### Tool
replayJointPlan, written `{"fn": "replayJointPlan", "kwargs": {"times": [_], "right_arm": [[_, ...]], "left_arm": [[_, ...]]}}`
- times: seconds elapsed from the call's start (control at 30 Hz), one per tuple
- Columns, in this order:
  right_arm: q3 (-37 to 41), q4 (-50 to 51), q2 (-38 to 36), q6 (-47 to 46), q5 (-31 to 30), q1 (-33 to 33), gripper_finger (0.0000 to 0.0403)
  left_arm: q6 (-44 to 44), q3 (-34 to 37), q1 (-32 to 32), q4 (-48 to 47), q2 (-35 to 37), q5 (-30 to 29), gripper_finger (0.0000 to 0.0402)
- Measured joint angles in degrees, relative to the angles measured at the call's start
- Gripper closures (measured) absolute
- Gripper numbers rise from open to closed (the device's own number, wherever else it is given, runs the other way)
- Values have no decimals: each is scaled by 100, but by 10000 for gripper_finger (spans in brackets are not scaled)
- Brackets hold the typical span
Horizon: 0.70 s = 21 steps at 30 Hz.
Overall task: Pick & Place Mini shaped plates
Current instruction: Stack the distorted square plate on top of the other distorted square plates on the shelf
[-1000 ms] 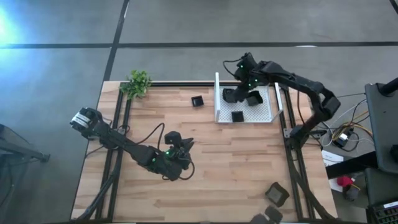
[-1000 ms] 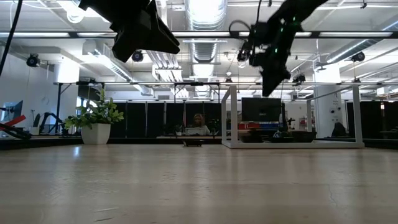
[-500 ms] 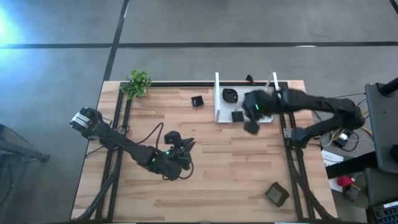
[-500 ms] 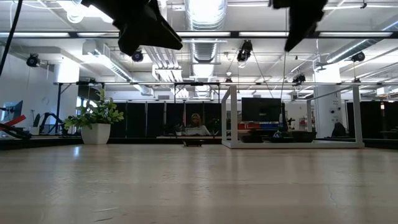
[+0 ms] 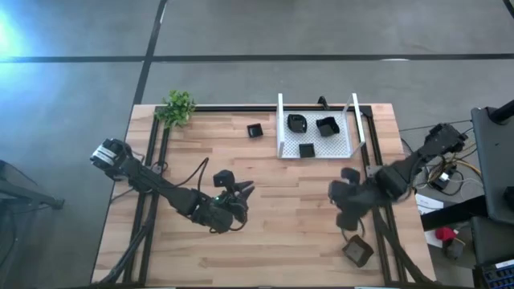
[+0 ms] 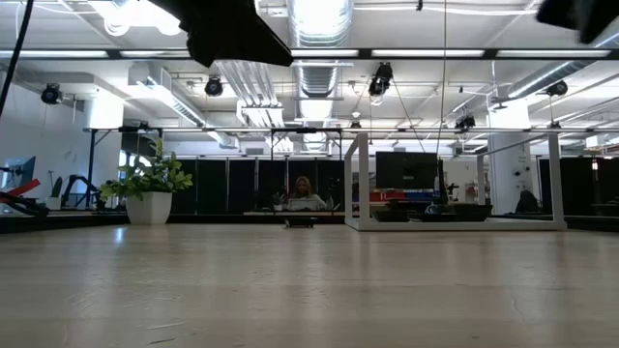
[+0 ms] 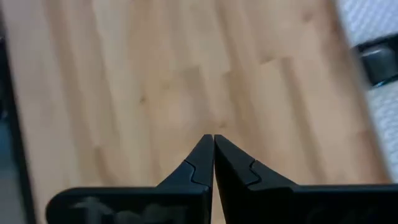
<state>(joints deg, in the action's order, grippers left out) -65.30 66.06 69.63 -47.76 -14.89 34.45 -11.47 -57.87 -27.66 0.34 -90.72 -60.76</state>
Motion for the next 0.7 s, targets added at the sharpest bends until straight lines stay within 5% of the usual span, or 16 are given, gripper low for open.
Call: {"fn": "replayJointPlan", "kwargs": {"times": [0.3,0.7], "right_arm": [[400,23,409,-1983,499,1137,392],[917,42,903,-4070,2139,1689,392]], "left_arm": [[-65,0,-17,373,0,1320,312],[-71,0,-17,433,0,1360,312]]}}
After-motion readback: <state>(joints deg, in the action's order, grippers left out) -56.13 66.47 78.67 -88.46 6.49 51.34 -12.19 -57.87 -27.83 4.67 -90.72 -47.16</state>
